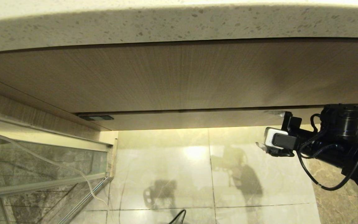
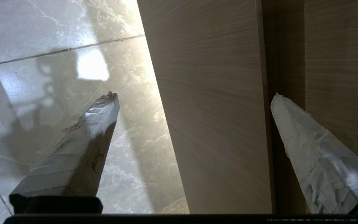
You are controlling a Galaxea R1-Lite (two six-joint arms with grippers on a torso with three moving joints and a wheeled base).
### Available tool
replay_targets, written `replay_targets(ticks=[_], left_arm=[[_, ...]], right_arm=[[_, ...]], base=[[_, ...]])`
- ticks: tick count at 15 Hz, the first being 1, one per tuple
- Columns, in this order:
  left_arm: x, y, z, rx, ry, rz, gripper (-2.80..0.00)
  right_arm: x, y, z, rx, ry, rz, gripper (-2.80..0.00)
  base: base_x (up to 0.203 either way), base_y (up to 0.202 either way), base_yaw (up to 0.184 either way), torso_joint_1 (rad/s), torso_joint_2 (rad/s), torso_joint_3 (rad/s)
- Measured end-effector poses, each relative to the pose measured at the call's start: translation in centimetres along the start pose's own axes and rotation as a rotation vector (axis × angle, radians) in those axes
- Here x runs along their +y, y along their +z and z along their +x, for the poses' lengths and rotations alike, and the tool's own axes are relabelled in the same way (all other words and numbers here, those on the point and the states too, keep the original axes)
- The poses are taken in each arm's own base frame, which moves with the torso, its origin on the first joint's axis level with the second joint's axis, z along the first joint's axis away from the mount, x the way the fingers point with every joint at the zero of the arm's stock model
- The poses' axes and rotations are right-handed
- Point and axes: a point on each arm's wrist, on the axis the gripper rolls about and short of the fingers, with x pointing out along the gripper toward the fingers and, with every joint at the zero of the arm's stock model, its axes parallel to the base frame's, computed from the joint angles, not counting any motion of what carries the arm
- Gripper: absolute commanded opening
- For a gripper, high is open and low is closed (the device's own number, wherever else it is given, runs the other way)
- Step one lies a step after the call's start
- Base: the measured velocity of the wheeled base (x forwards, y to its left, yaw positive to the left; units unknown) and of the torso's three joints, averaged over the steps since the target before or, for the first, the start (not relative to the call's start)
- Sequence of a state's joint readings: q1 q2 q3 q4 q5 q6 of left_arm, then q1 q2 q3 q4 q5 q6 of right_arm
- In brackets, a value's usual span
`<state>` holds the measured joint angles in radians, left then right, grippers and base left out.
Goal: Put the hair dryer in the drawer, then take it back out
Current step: Pull open the drawer
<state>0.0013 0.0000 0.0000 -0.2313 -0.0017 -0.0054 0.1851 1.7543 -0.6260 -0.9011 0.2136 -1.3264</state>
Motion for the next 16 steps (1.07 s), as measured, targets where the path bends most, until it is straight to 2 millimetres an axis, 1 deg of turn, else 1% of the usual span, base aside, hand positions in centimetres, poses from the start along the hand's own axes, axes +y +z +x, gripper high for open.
replay_targets(ticks=[7,10,16], left_arm=[[0.0,0.0,0.0,0.0,0.0,0.0,-2.8],[0.0,0.0,0.0,0.0,0.0,0.0,-2.8],[0.0,0.0,0.0,0.0,0.0,0.0,-2.8]], right_arm=[[0.0,-0.3,1.1,-0.013,-0.062,-0.004,0.0],[0.4,-0.5,1.6,-0.014,-0.065,0.001,0.0],[0.5,-0.6,2.2,-0.023,-0.098,0.007,0.0]], base=[[0.0,0.0,0.0,0.0,0.0,0.0],[0.0,0.0,0.0,0.0,0.0,0.0],[0.0,0.0,0.0,0.0,0.0,0.0]])
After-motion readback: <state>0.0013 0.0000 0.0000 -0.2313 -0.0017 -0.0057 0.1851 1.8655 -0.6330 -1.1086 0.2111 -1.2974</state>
